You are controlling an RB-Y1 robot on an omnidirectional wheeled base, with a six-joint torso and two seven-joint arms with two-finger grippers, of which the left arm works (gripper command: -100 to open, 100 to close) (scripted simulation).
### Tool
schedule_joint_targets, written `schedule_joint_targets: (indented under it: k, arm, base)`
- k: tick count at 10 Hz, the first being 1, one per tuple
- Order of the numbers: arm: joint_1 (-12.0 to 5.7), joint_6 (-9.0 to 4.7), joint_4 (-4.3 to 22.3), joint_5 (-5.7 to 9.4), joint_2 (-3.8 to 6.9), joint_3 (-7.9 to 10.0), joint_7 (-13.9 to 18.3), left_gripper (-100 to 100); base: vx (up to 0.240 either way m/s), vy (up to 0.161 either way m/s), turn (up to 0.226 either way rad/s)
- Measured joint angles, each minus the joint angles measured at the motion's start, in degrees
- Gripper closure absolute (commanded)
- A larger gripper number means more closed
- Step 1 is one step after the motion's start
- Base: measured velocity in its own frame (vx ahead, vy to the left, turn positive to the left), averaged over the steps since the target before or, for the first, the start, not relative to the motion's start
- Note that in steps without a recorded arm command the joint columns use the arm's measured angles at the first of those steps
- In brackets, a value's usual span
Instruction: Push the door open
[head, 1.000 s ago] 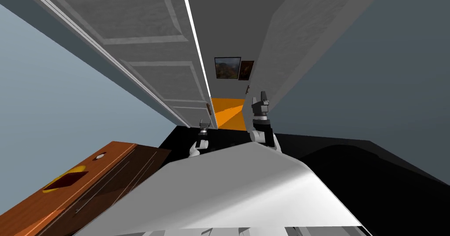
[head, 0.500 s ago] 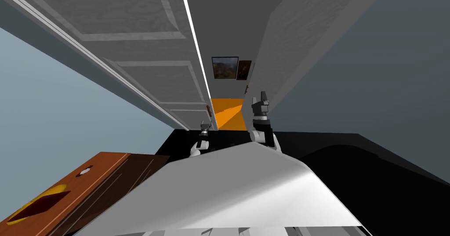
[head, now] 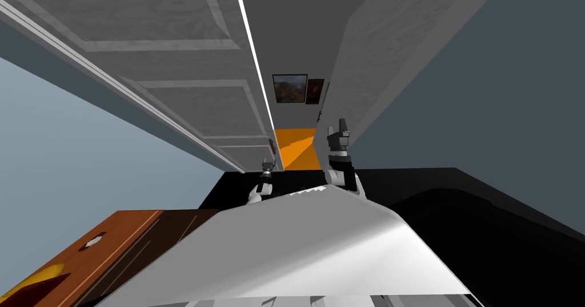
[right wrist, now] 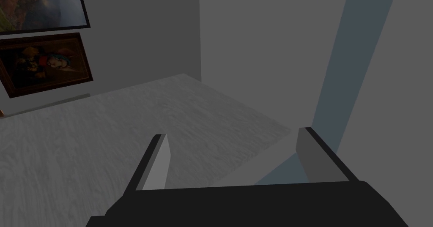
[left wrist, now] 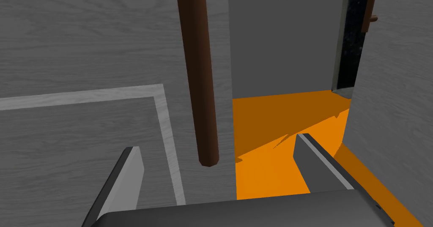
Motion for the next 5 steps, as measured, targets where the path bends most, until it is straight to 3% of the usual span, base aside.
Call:
schedule_joint_targets:
  k: [2,5]
  arm:
    - [-0.47,-0.13,1.21,0.18,-0.22,-0.24,1.32,-100]
    - [-0.28,-0.34,1.25,0.29,0.17,-0.03,1.26,-100]
  base:
    - [0.064,0.027,-0.022]
    - [0.179,-0.033,-0.027]
